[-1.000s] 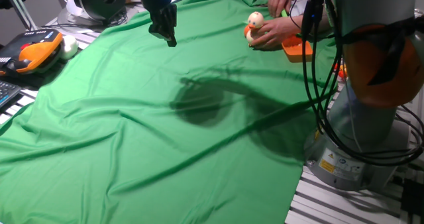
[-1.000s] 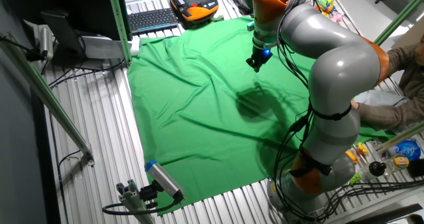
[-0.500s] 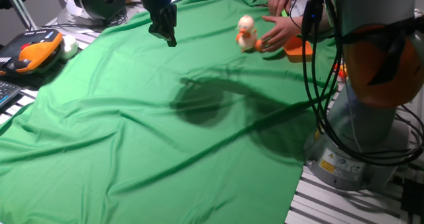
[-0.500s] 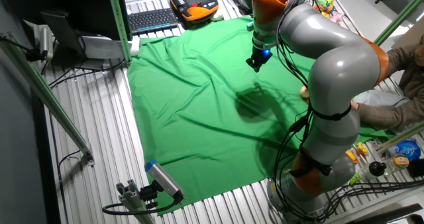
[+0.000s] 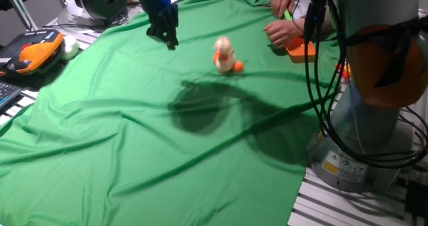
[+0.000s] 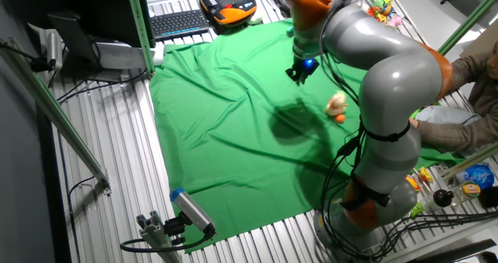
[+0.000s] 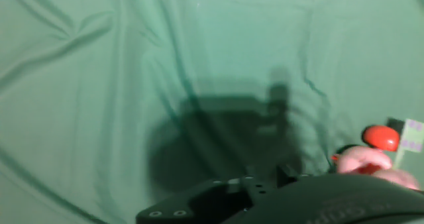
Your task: Grasp the moving object
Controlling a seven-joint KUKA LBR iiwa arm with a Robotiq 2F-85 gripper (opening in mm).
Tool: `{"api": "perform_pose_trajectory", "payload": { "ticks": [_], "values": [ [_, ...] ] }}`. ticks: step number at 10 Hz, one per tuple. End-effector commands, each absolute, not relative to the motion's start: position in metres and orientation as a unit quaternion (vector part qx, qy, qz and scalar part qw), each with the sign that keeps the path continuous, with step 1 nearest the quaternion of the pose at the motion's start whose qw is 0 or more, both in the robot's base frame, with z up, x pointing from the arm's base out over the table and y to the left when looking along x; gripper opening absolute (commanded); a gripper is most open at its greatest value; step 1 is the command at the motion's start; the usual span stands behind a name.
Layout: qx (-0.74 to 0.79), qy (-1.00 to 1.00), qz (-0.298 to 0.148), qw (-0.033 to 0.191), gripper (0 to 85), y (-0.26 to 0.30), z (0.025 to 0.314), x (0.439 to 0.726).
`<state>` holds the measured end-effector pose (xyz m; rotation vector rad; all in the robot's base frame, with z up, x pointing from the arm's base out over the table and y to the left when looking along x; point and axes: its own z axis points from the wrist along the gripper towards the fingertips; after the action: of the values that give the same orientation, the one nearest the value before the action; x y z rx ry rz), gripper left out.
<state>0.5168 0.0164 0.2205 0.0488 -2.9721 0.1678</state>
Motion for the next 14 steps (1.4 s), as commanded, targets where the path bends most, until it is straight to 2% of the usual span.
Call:
{"api": "perform_pose_trajectory", "payload": {
  "ticks": [1,2,4,9,11,12,13,14],
  "values": [
    [-0.001,-0.994,0.078,0.076,68.0,0.027,0.204,0.516],
    [-0.003,-0.994,0.076,0.076,85.0,0.032,0.189,0.513],
    [0.011,-0.994,0.083,0.067,85.0,0.032,0.169,0.506],
    [0.022,-0.992,0.083,0.088,85.0,0.012,0.147,0.504],
    [0.025,-0.992,0.093,0.079,85.0,0.017,0.127,0.49],
    [0.022,-0.991,0.087,0.097,68.0,0.03,0.118,0.492],
    [0.008,-0.994,0.075,0.085,68.0,0.044,0.107,0.493],
    [0.006,-0.995,0.076,0.057,68.0,0.059,0.093,0.492]
  ]
}}
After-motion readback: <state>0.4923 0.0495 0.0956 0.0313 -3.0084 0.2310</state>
